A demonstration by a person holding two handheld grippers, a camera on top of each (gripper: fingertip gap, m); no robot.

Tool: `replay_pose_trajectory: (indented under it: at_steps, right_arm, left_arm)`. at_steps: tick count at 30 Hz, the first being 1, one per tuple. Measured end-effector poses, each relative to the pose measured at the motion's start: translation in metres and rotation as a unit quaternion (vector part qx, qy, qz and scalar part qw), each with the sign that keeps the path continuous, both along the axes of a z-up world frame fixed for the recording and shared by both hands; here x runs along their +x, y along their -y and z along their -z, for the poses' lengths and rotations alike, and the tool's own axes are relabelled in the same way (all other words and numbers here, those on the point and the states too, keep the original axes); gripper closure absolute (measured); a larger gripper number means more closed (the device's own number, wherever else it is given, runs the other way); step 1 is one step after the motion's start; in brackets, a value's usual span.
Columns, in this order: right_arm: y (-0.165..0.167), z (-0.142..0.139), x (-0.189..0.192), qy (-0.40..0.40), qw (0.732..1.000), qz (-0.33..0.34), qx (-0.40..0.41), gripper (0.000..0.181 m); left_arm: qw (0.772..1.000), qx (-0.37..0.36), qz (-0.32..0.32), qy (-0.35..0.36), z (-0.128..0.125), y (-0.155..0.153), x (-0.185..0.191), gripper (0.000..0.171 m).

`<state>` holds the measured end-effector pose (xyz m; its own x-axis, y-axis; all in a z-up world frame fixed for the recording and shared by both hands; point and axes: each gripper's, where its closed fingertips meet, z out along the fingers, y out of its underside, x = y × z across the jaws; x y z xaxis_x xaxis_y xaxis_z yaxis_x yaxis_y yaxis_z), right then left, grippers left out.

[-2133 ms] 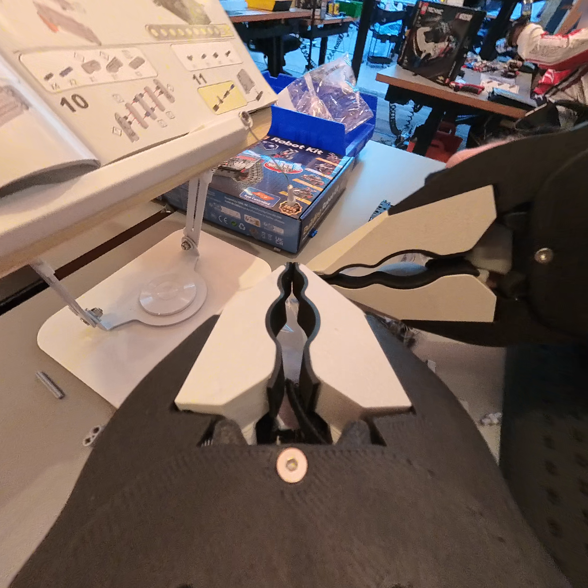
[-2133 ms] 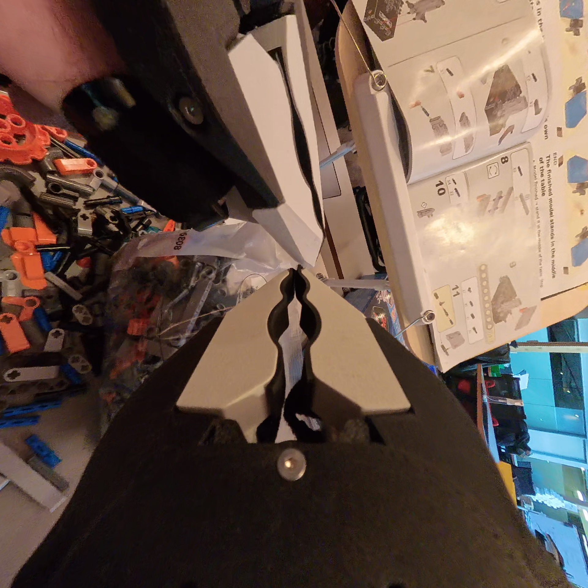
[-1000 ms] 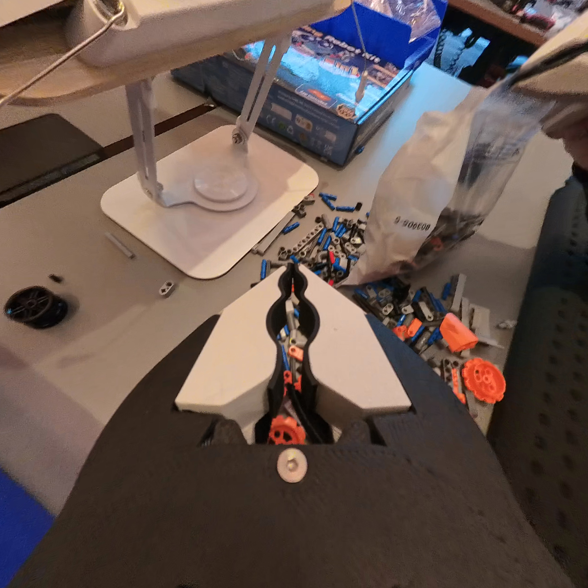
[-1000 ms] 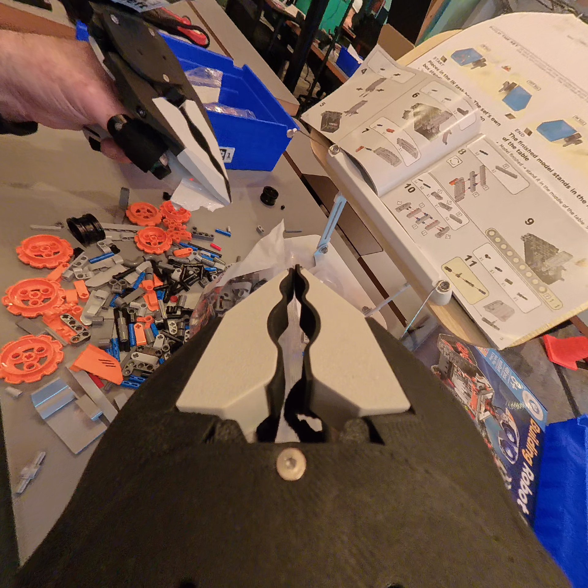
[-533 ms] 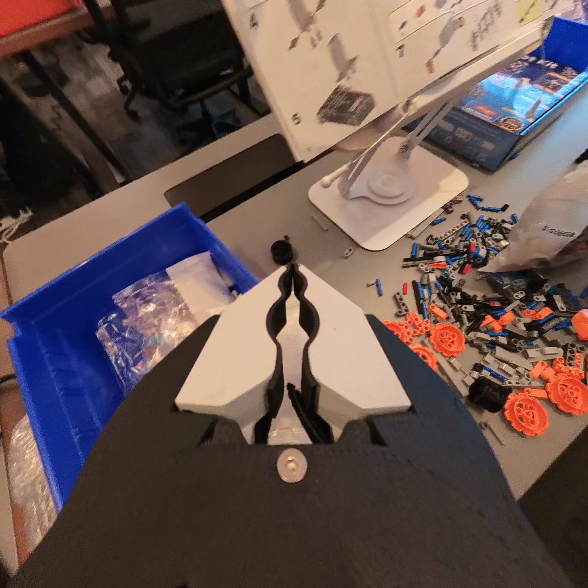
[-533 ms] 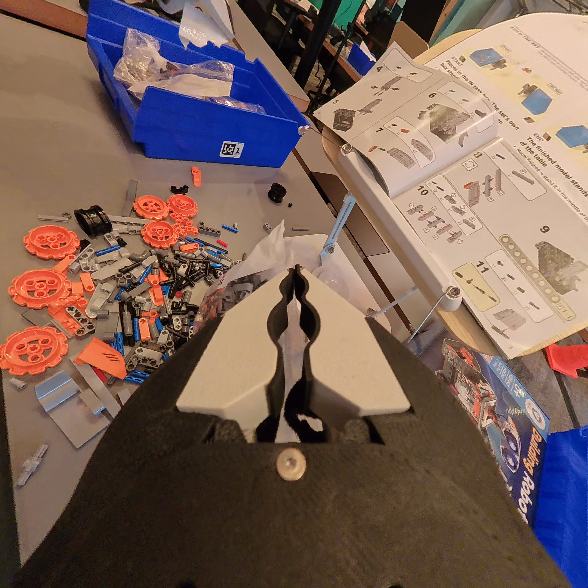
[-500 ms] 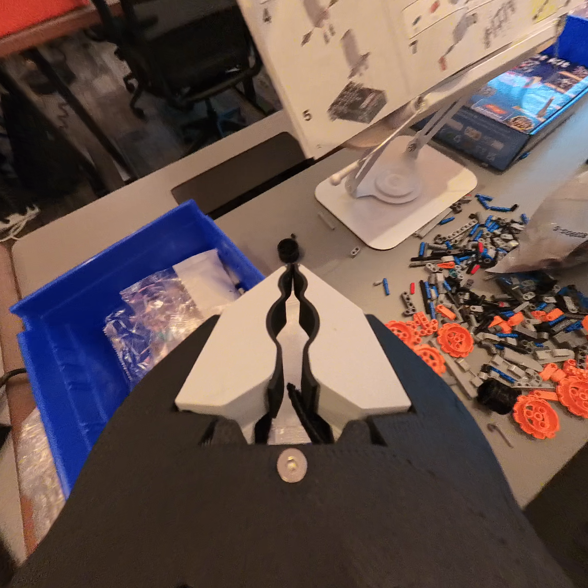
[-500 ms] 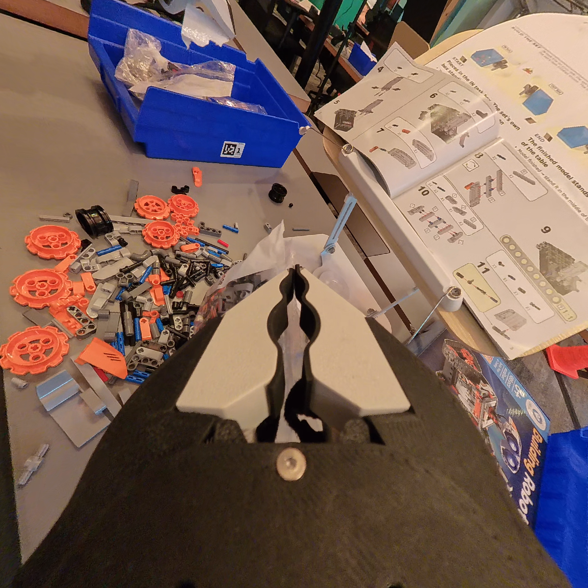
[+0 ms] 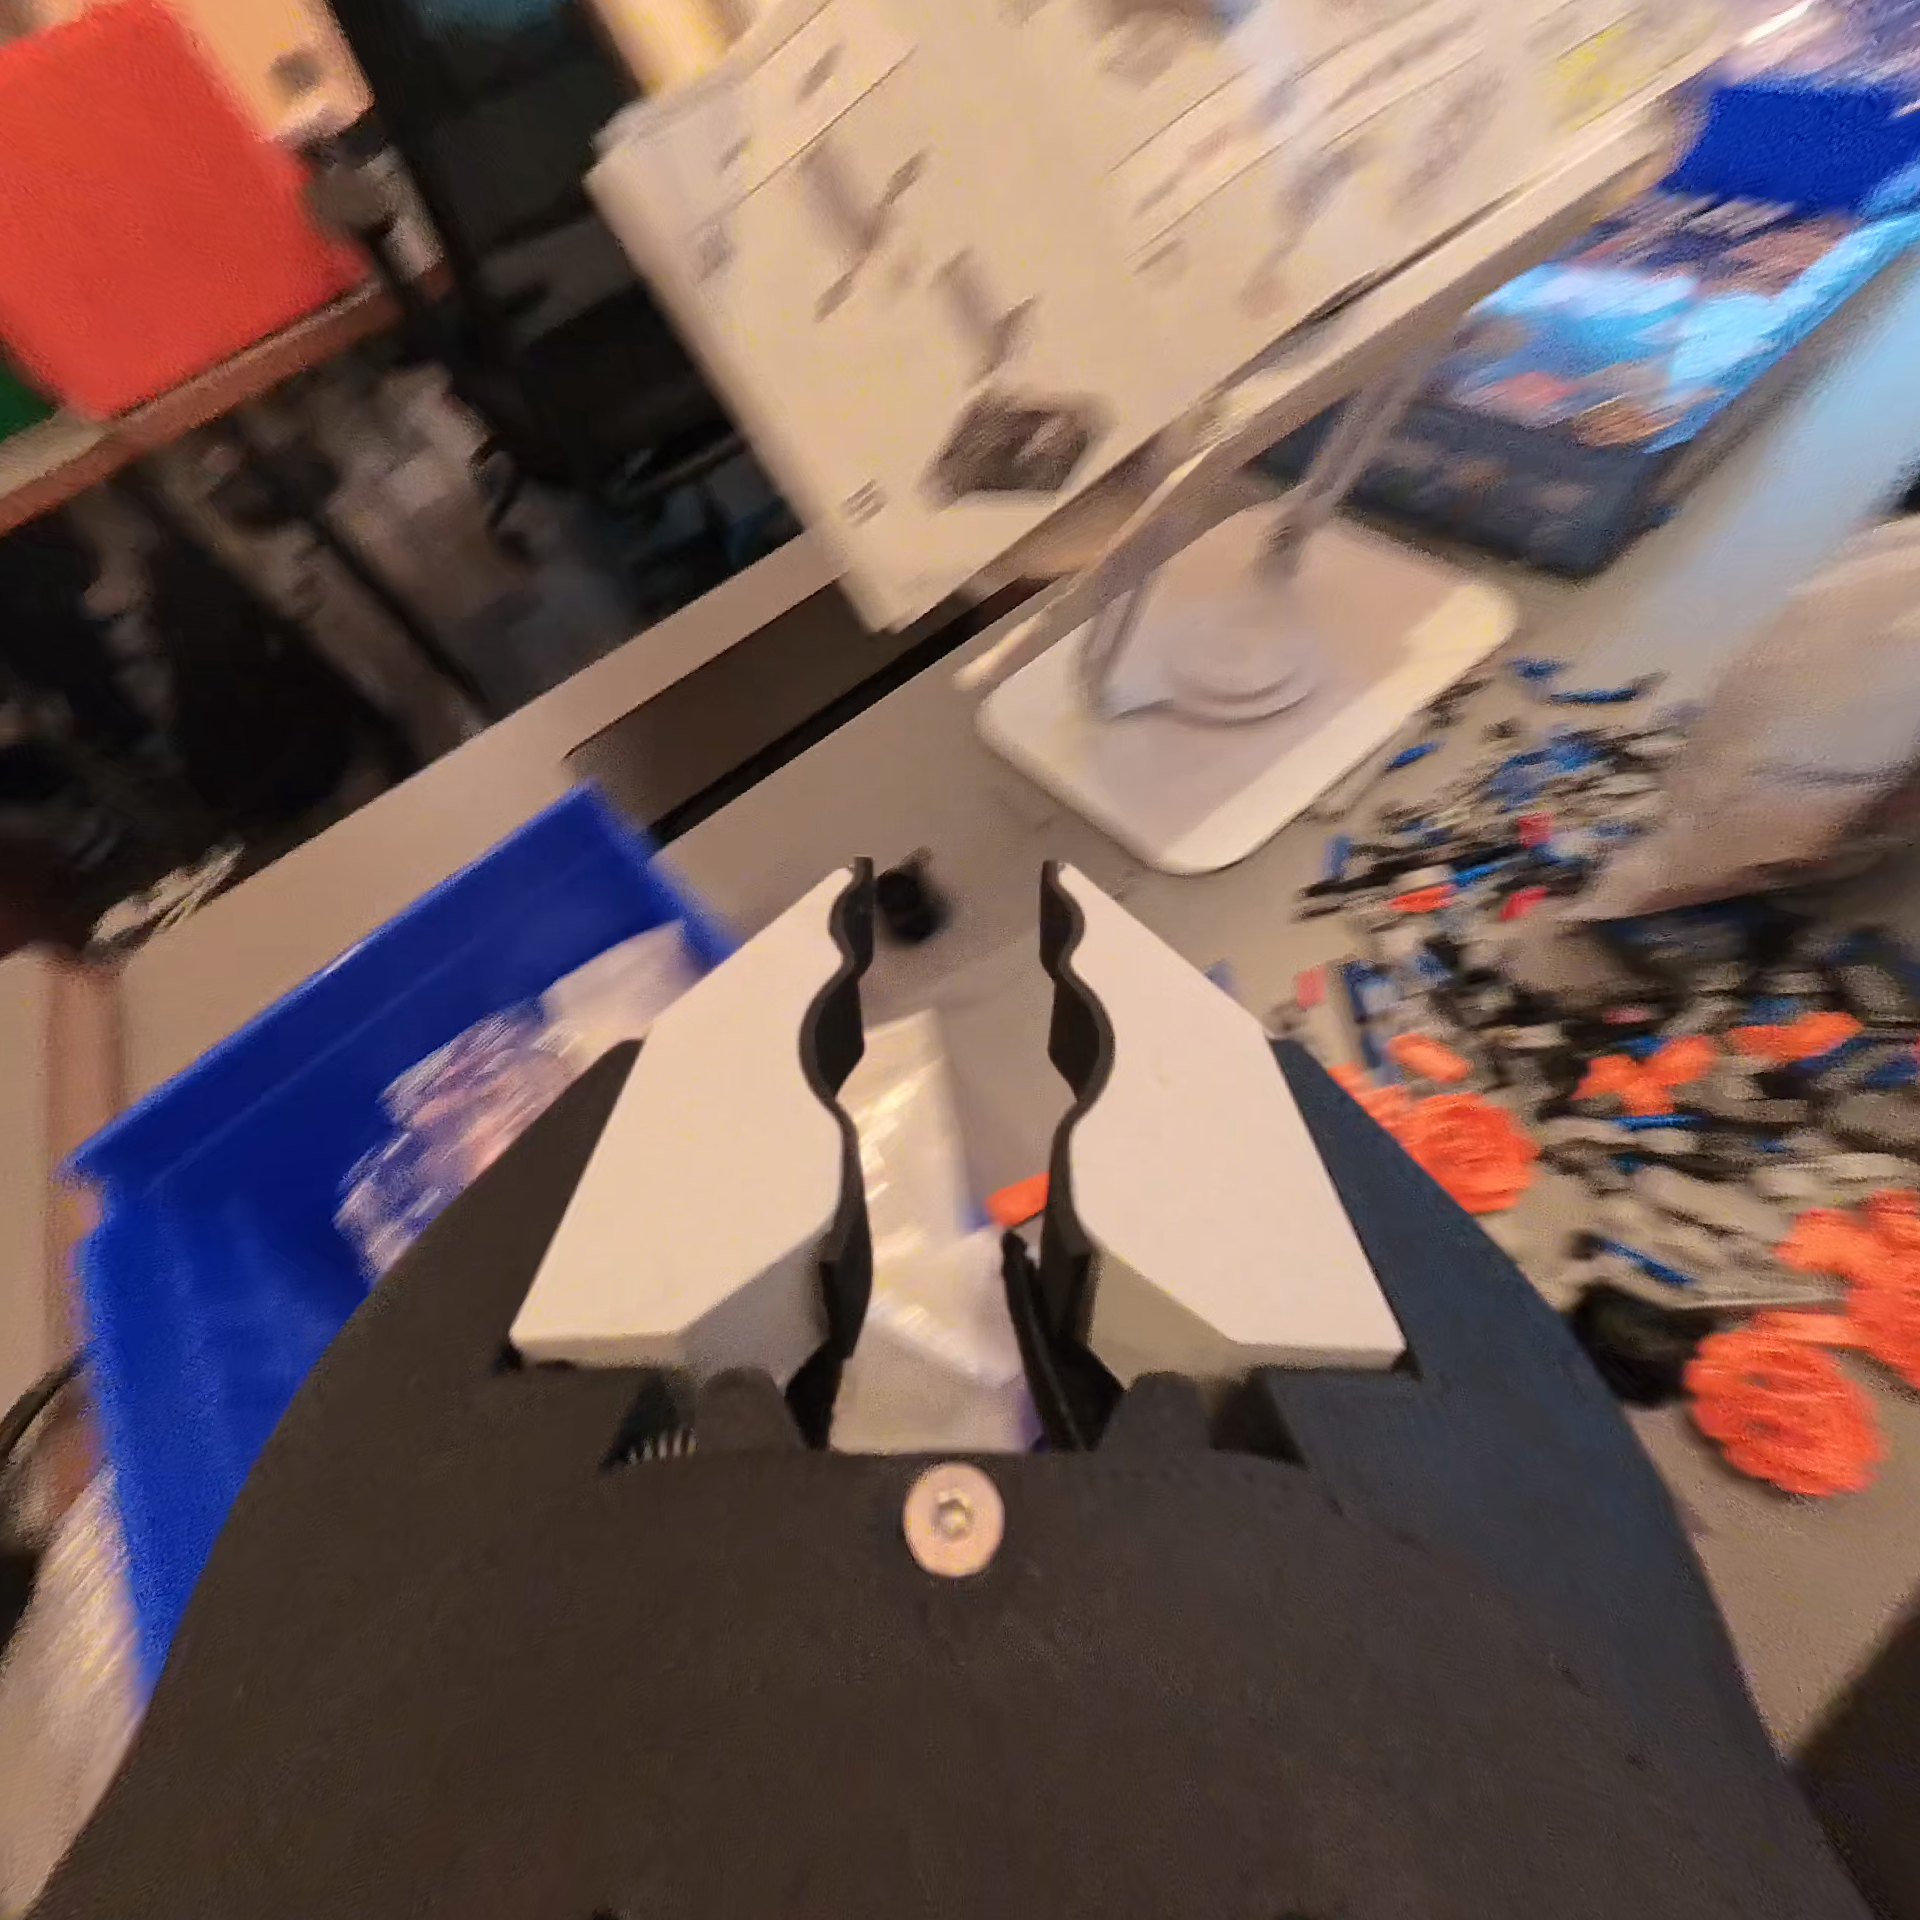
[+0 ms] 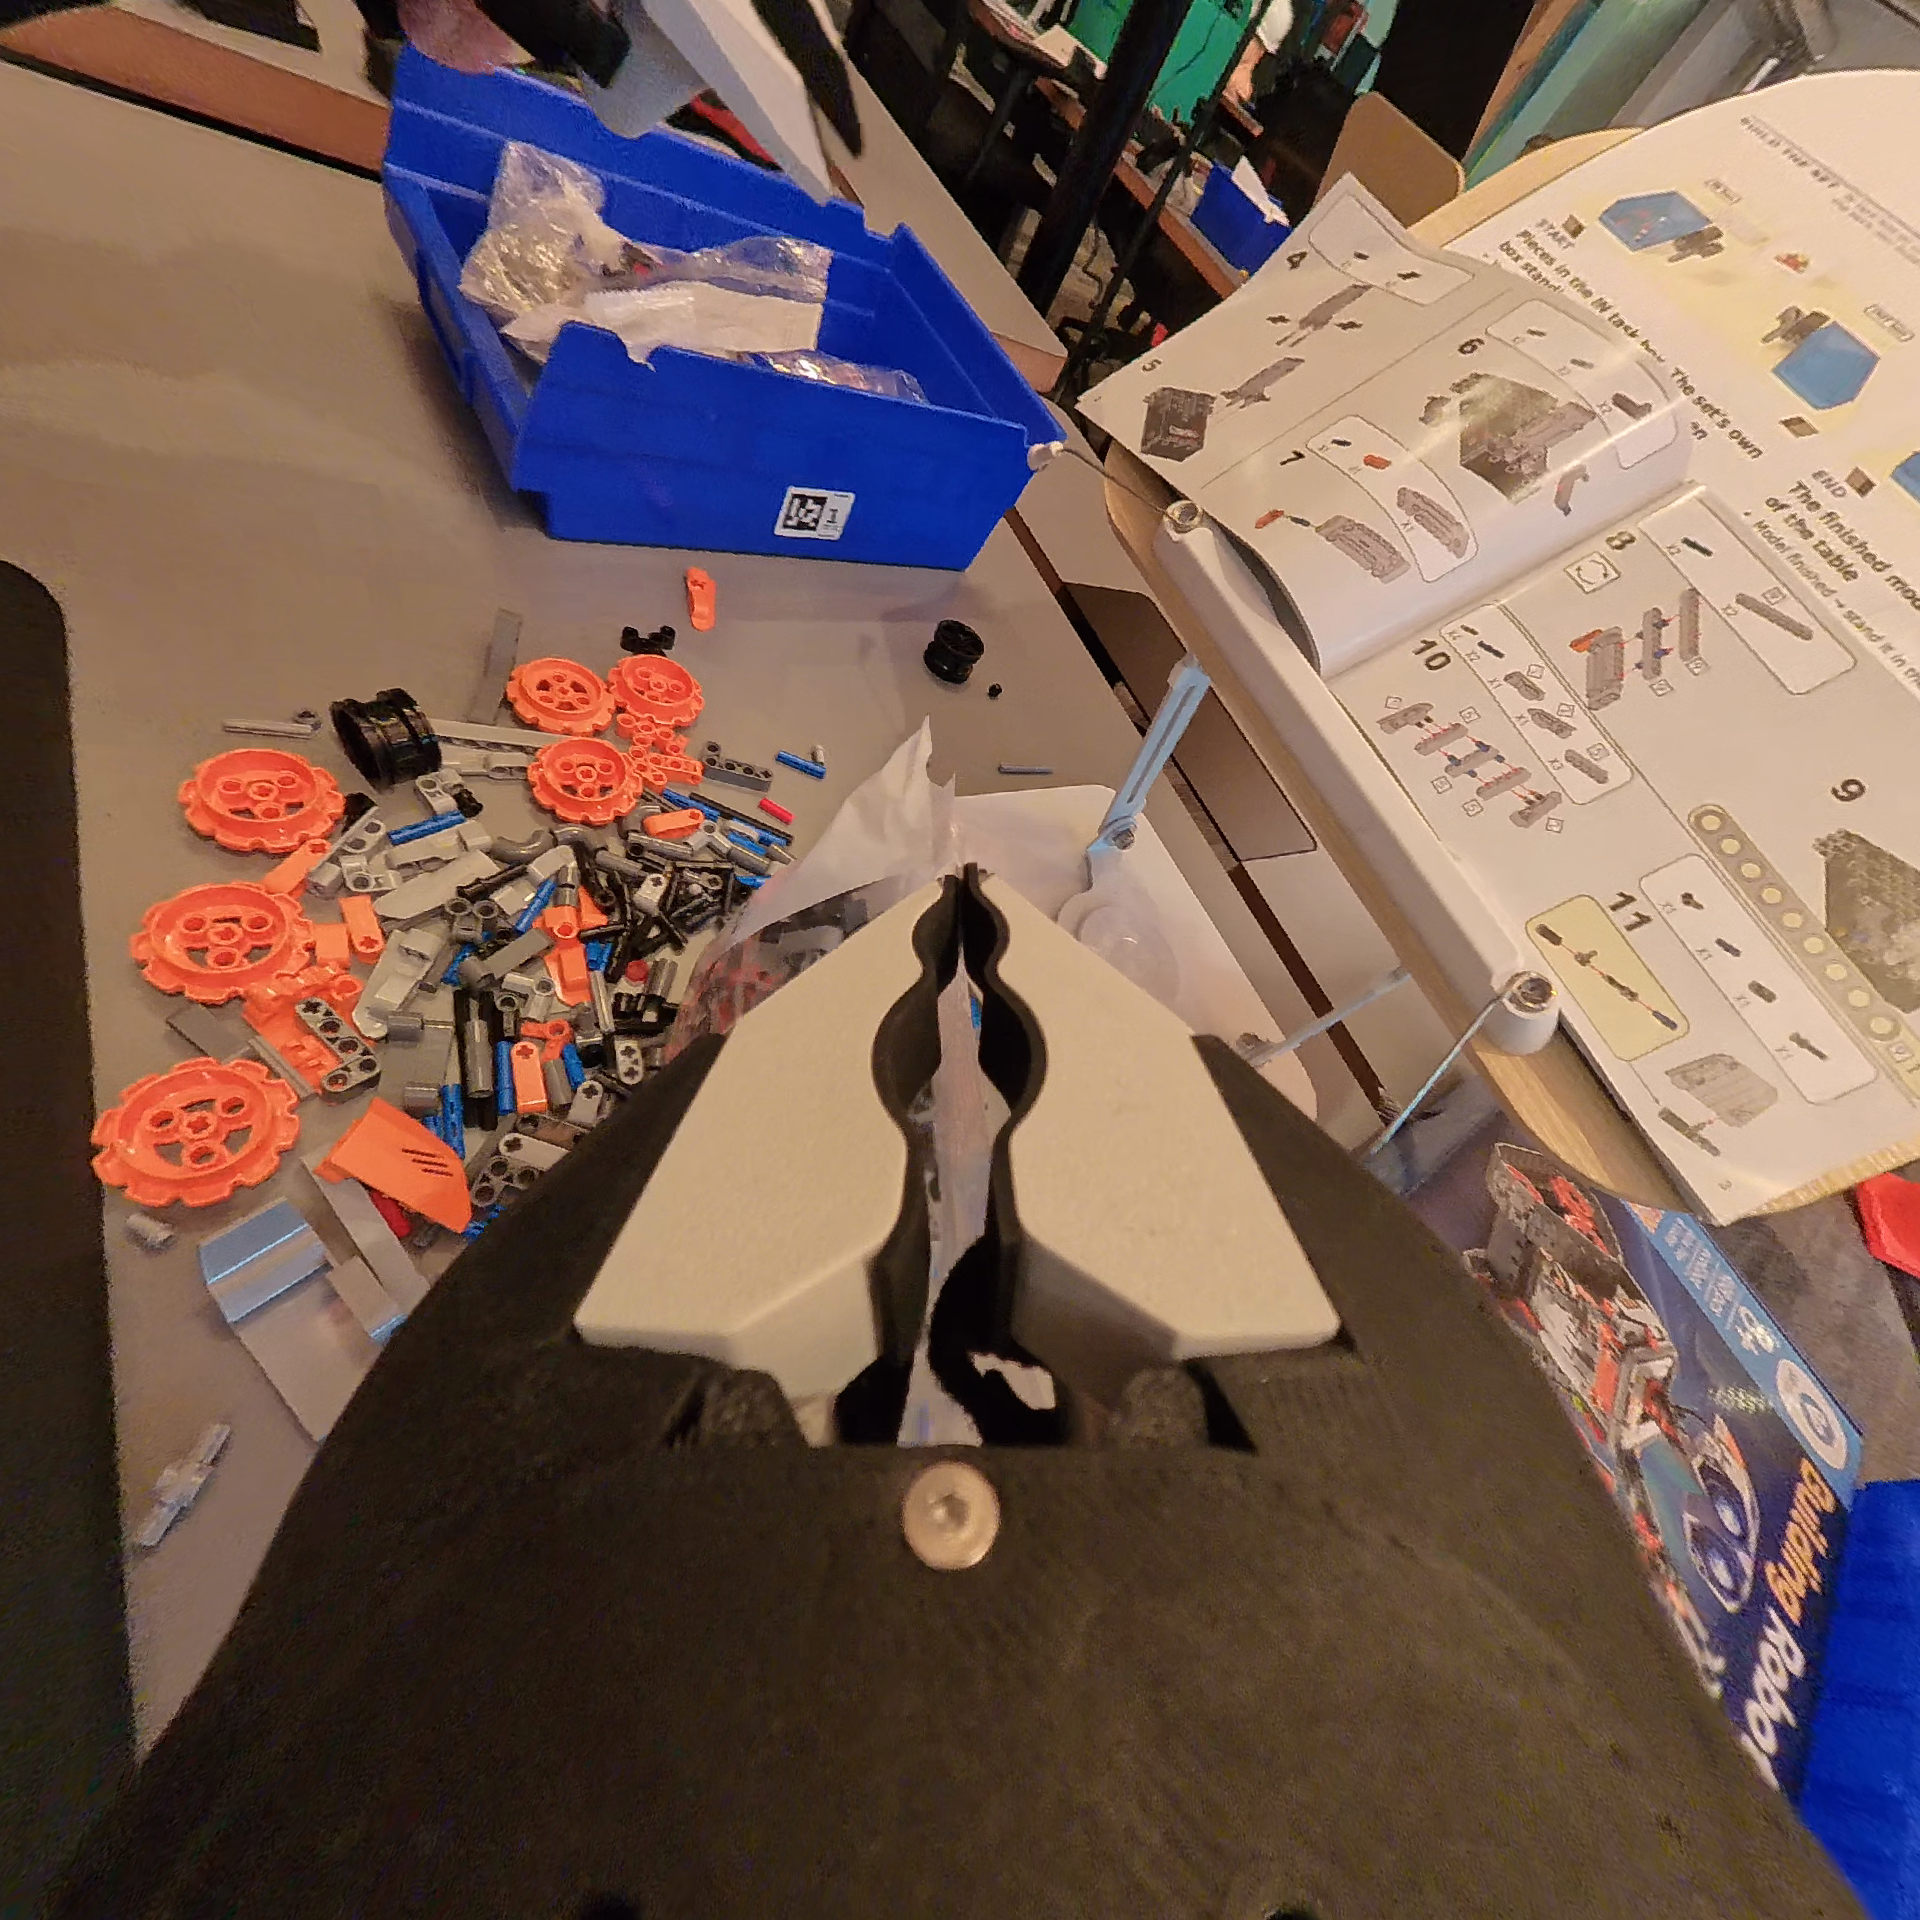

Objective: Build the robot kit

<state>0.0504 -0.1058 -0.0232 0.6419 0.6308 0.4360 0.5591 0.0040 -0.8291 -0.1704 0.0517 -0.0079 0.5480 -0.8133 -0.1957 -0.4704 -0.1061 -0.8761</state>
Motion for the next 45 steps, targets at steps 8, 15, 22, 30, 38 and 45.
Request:
replay_pose_trajectory:
  at_steps: [8, 15, 22, 30, 38, 45]
  right_arm:
    - [0.007, -0.001, -0.011, -0.005, 0.999, -0.036, -0.007, 0.181]
    - [0.003, 0.002, 0.0, -0.019, 0.999, -0.025, -0.022, 0.181]
    - [0.003, 0.007, -0.006, 0.012, 0.998, -0.037, -0.041, 0.181]
    - [0.001, 0.01, -0.003, 0.025, 0.997, -0.037, -0.068, 0.178]
    - [0.001, 0.013, 0.0, 0.04, 0.995, -0.032, -0.08, 0.181]
    - [-0.004, 0.014, 0.004, 0.036, 0.995, -0.015, -0.091, 0.181]
  left_arm:
    - [0.955, 0.0, 0.296, -0.016, 0.017, 0.135, 0.177, 0.163]
    - [0.943, 0.008, 0.331, -0.024, 0.035, 0.15, 0.195, 0.171]
    - [0.932, -0.027, 0.358, 0.055, 0.011, 0.165, 0.202, 0.161]
    - [0.933, 0.015, 0.358, -0.006, 0.023, 0.162, 0.221, 0.171]
    - [0.926, 0.02, 0.377, 0.007, 0.013, 0.17, 0.226, 0.166]
    - [0.935, 0.043, 0.352, -0.015, 0.016, 0.16, 0.232, 0.171]
